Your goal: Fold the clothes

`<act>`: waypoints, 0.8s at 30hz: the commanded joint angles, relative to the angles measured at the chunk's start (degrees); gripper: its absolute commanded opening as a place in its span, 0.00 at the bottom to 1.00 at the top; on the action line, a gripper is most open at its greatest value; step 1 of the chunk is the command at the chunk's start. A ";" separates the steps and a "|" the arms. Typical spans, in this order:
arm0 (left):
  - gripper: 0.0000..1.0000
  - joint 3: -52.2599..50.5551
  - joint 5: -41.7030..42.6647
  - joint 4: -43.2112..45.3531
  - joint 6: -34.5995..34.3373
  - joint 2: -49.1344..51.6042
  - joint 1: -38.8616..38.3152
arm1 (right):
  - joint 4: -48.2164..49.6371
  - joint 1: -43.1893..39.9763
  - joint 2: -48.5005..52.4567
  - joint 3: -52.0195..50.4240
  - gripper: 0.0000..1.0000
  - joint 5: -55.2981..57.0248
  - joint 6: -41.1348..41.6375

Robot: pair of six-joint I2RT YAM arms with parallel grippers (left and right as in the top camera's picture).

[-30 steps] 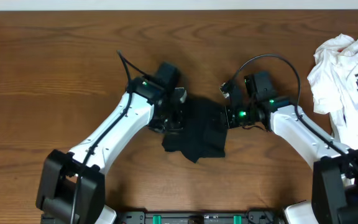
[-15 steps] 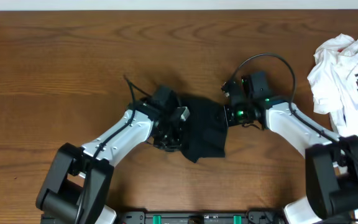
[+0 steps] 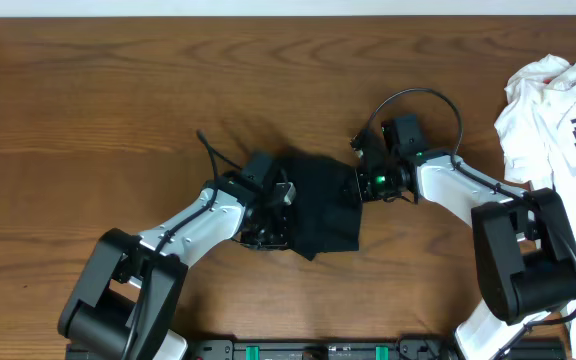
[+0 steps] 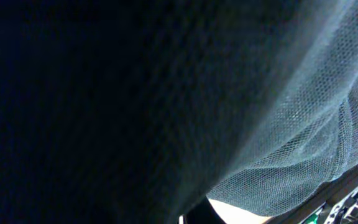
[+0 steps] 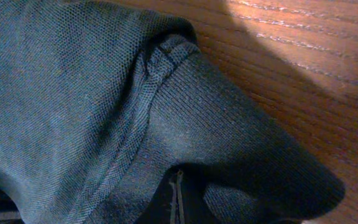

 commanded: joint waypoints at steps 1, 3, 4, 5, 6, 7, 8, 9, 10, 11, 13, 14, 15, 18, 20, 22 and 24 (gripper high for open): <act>0.06 3.30 2.08 -0.96 -0.74 -2.21 0.02 | -0.66 0.52 0.83 -1.86 0.01 6.25 -0.83; 0.06 5.49 2.51 -2.03 -0.74 -4.39 0.02 | -0.52 0.42 -1.46 -1.66 0.02 6.23 -0.83; 0.06 6.73 2.49 -2.56 -0.72 -5.73 0.02 | -0.55 0.35 -2.80 -1.53 0.02 6.21 -0.83; 0.06 7.82 2.47 -2.95 -0.72 -6.99 0.04 | -0.57 0.35 -4.04 -1.46 0.02 6.23 -0.83; 0.08 9.09 2.23 -3.23 -0.68 -8.39 0.04 | -0.68 0.33 -5.44 -1.44 0.02 6.21 -0.83; 0.13 10.10 1.84 -3.34 -0.48 -9.64 0.04 | -0.96 0.33 -6.91 -1.44 0.02 6.21 -0.83; 0.17 11.17 0.74 -3.34 -0.28 -11.06 0.04 | -1.38 0.31 -8.22 -1.46 0.02 6.21 -0.83; 0.28 11.93 -1.03 -3.34 -0.26 -12.13 0.02 | -1.77 0.33 -9.29 -1.46 0.02 6.23 -0.85; 0.43 12.55 -3.98 -3.30 -0.26 -13.22 0.04 | -2.23 0.33 -10.36 -1.46 0.02 6.23 -0.85; 0.57 12.81 -7.45 -3.04 -0.11 -14.05 0.02 | -2.75 0.33 -11.28 -1.46 0.03 6.23 -0.83; 0.78 12.79 -12.72 -2.54 1.81 -14.58 0.02 | -3.93 0.33 -12.57 -1.46 0.05 6.23 -0.85; 0.83 12.76 -15.56 -2.54 3.52 -14.34 0.02 | -4.66 0.33 -13.05 -1.46 0.08 6.21 -0.85; 0.85 12.74 -17.09 -2.56 4.57 -13.97 0.02 | -5.31 0.33 -13.38 -1.46 0.11 6.21 -0.83; 0.87 12.66 -20.22 -2.51 8.52 -11.39 0.02 | -8.24 0.31 -14.01 -1.46 0.19 6.21 -0.83; 0.89 12.66 -20.76 -2.01 11.02 -8.90 0.04 | -10.84 0.17 -14.56 -1.46 0.21 6.21 -0.83; 0.91 12.66 -20.74 -0.87 12.96 -6.27 0.02 | -13.03 -0.13 -15.32 -1.46 0.22 6.23 -0.83; 0.91 12.66 -20.74 0.81 14.82 -3.34 0.02 | -15.41 -0.52 -16.63 -1.46 0.23 6.23 -0.85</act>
